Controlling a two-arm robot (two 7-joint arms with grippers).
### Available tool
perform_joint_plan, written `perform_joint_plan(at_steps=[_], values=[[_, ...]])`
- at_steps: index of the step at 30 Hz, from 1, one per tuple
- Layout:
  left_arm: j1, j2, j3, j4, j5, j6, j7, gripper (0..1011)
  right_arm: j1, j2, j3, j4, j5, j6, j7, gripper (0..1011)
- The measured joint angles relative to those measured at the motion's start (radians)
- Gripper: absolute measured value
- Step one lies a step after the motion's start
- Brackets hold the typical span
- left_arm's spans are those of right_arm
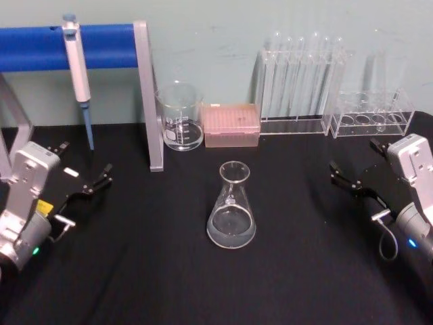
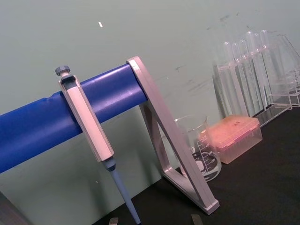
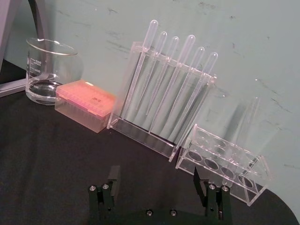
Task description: Grasp the erlenmeyer flask with one hand, shake it three times, then place it back.
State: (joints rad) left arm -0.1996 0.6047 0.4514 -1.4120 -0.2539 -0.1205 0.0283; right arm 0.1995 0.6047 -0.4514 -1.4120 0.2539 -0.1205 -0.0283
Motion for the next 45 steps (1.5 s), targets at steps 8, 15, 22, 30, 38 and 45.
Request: perform_joint_plan(at_steps=[8, 15, 22, 30, 38, 45], values=[[0.000, 0.000, 0.000, 0.000, 0.000, 0.000, 0.000, 1001, 0.000, 0.000, 0.000, 0.000, 0.000, 0.000, 0.000, 1000], [0.000, 0.000, 0.000, 0.000, 0.000, 0.000, 0.000, 1001, 0.000, 0.000, 0.000, 0.000, 0.000, 0.000, 0.000, 1000], [0.000, 0.000, 0.000, 0.000, 0.000, 0.000, 0.000, 1001, -0.001, 0.001, 0.004, 0.000, 0.000, -0.006, 0.017, 1000], [0.000, 0.000, 0.000, 0.000, 0.000, 0.000, 0.000, 1001, -0.020, 0.014, 0.040, -0.012, 0.096, -0.043, 0.157, 1000], [0.000, 0.000, 0.000, 0.000, 0.000, 0.000, 0.000, 1001, -0.049, 0.034, 0.072, -0.042, 0.187, -0.063, 0.290, 1000], [0.000, 0.000, 0.000, 0.000, 0.000, 0.000, 0.000, 1001, -0.068, 0.056, 0.083, -0.081, 0.246, -0.080, 0.426, 1000]])
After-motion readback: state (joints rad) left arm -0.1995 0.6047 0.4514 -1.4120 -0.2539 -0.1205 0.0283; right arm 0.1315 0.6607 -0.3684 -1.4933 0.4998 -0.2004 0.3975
